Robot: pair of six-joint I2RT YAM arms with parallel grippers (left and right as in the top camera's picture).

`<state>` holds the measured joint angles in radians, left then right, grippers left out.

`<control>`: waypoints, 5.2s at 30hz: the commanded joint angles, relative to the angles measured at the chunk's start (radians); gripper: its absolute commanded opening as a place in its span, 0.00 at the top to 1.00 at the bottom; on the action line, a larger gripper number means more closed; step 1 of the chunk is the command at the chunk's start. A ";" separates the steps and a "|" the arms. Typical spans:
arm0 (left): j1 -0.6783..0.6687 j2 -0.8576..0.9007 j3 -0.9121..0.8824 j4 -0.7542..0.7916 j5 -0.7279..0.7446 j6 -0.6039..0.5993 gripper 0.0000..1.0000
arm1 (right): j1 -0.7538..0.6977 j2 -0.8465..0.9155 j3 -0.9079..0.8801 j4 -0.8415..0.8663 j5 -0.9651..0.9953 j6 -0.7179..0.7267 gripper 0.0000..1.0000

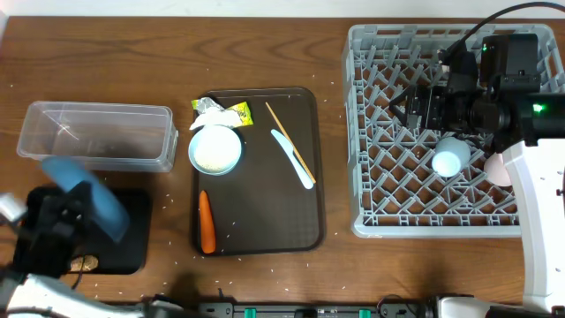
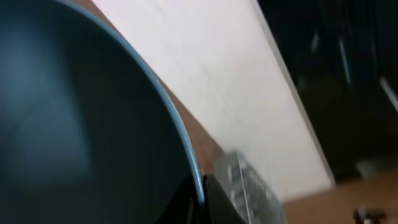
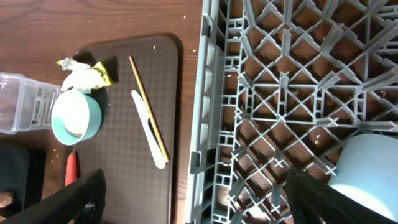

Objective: Sort waste into correct bins and load items into the dishwasher rack

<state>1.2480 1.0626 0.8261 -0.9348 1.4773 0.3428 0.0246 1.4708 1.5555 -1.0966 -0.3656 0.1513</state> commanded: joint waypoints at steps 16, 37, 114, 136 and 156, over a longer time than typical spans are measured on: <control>-1.163 0.032 0.281 0.584 -0.518 -0.584 0.94 | -0.092 0.001 0.000 0.046 0.005 0.061 0.15; -1.671 0.750 0.372 2.017 -0.631 -1.270 0.94 | -0.340 0.001 0.000 -0.005 0.041 0.122 0.14; -1.927 0.835 0.423 2.014 -0.919 -1.109 0.94 | -0.829 0.599 0.000 0.587 0.183 -0.036 0.99; -1.927 0.835 0.423 2.013 -0.927 -1.094 0.94 | -0.716 0.626 0.000 0.644 0.025 -0.150 0.99; -1.928 0.835 0.423 1.965 -1.078 -1.095 0.94 | -0.713 0.362 0.002 0.599 0.067 -0.008 0.72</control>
<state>-0.6788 1.8950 1.2087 1.0172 0.4473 -0.7799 -0.7071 1.9675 1.5555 -0.4889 -0.2882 0.0696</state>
